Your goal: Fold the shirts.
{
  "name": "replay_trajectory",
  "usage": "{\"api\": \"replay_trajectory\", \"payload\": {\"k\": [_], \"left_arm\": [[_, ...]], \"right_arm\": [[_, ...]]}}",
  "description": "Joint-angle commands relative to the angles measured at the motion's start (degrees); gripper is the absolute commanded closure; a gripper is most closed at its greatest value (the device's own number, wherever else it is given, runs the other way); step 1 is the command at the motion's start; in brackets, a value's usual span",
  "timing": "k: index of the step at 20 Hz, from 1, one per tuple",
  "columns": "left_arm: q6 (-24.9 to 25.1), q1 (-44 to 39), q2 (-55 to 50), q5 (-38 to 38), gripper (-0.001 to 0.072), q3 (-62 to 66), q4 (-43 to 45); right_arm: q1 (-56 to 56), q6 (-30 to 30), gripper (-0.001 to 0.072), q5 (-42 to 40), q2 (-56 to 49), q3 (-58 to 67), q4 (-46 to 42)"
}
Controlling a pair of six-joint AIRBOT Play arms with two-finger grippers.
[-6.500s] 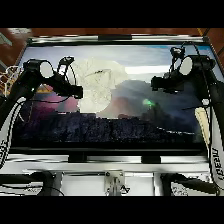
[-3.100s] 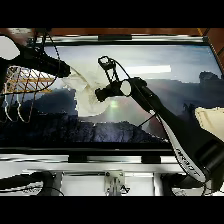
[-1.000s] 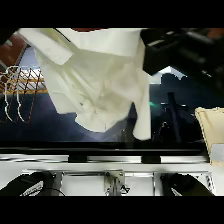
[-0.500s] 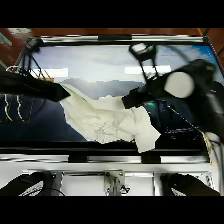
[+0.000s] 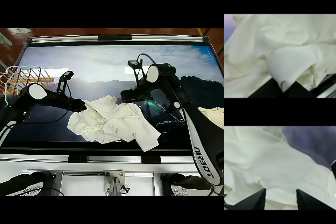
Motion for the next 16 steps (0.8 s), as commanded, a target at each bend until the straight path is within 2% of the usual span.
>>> {"api": "replay_trajectory", "payload": {"k": [1,3,4,5,7,11,15,16], "left_arm": [[0.6,-0.5,-4.1,8.4,0.0636,-0.6,-0.9],[0.6,-0.5,-4.9,10.5,0.0636,-0.6,-0.8],[0.6,-0.5,-5.0,11.4,0.0637,-0.6,-0.9],[0.6,-0.5,-5.0,12.0,0.0637,-0.5,-0.8],[0.6,-0.5,-5.0,11.6,0.0637,0.5,-0.8],[1.2,0.5,-5.0,5.7,0.0637,5.8,-0.6],[1.5,2.5,-5.0,-0.3,0.0637,10.9,-0.7],[1.5,2.8,-5.0,-1.3,0.0637,11.7,-0.7]], "right_arm": [[-4.5,-2.9,0.0196,1.3,-0.9,3.4,2.5],[-3.5,-6.8,0.0195,7.5,0.7,5.9,-5.4],[-1.9,-7.2,0.0152,10.8,1.6,5.9,-11.5],[0.0,-8.1,0.0074,14.4,1.7,5.8,-16.5],[4.2,-9.5,0.0073,15.3,1.7,3.3,-19.2],[11.2,-9.6,0.0073,0.7,1.7,-8.6,-21.0],[14.2,-8.9,0.0072,-10.8,1.6,-11.4,-20.9],[14.9,-9.6,0.0019,-13.3,1.2,-11.4,-20.8]]}}
